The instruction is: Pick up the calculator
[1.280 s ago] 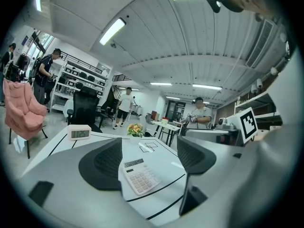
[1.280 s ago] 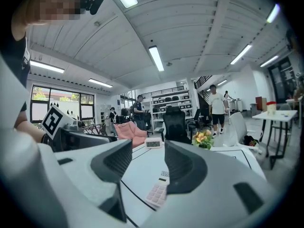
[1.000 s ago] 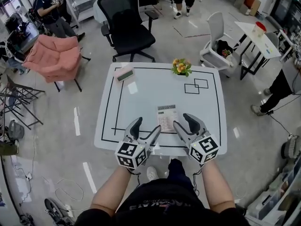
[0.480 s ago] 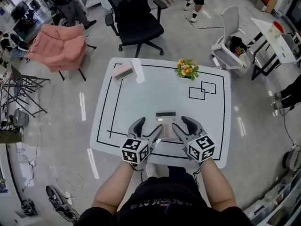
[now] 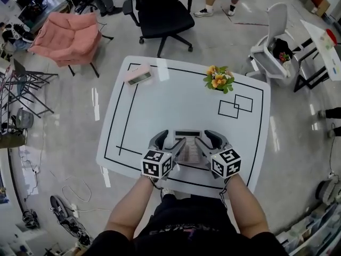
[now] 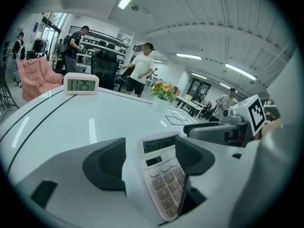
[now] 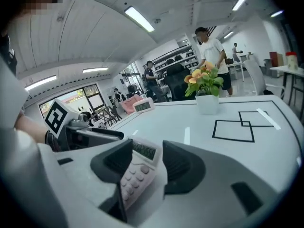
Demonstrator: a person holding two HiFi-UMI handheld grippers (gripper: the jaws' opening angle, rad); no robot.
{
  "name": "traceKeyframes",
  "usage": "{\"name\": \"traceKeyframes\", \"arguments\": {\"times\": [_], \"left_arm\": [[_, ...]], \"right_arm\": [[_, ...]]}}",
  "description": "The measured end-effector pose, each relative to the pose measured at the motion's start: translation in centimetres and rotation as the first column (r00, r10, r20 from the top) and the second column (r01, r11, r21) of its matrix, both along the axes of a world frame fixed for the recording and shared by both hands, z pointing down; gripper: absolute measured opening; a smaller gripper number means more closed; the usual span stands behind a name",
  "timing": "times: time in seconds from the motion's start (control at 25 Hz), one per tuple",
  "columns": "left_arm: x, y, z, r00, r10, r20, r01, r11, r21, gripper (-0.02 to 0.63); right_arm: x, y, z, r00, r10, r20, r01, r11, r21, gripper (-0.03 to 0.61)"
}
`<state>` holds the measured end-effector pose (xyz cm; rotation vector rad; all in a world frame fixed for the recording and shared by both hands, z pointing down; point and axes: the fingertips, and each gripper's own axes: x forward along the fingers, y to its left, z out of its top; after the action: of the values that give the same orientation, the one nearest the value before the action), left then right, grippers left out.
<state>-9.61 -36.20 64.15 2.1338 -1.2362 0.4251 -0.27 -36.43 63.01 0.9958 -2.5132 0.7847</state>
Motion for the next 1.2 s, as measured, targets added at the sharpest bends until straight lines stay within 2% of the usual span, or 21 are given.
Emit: {"name": "traceKeyframes", "arguments": {"times": [0.2,0.36,0.68,1.0,1.2], "left_arm": [[0.0,-0.9,1.5,1.000,-0.010,0.001,0.010,0.999,-0.034,0.310],[0.2,-1.1,2.1,1.000,-0.005,-0.007,0.005,0.999,-0.054,0.265],[0.9,-1.5,2.4,0.999,0.022,-0.023,-0.023,0.998,-0.059,0.178],[1.0,-1.4,2.2,0.999,-0.004,-0.040,0.002,0.998,-0.068,0.172],[1.0,-0.7,0.9,0.999,-0.015,-0.043,0.013,0.999,-0.038,0.168]], "right_arm": [[-0.3,-1.2,1.7,1.000,-0.024,-0.003,0.023,0.998,-0.053,0.197],[-0.6,-1.4,2.6,0.999,-0.043,0.004,0.043,0.995,-0.095,0.196],[-1.4,-1.5,3.3,0.993,-0.104,-0.055,0.098,0.990,-0.105,0.152],[-1.2,-1.4,3.2,0.997,-0.070,-0.029,0.066,0.992,-0.105,0.146],[-1.2,-0.9,1.9,0.999,-0.029,0.013,0.030,0.997,-0.075,0.141]]}}
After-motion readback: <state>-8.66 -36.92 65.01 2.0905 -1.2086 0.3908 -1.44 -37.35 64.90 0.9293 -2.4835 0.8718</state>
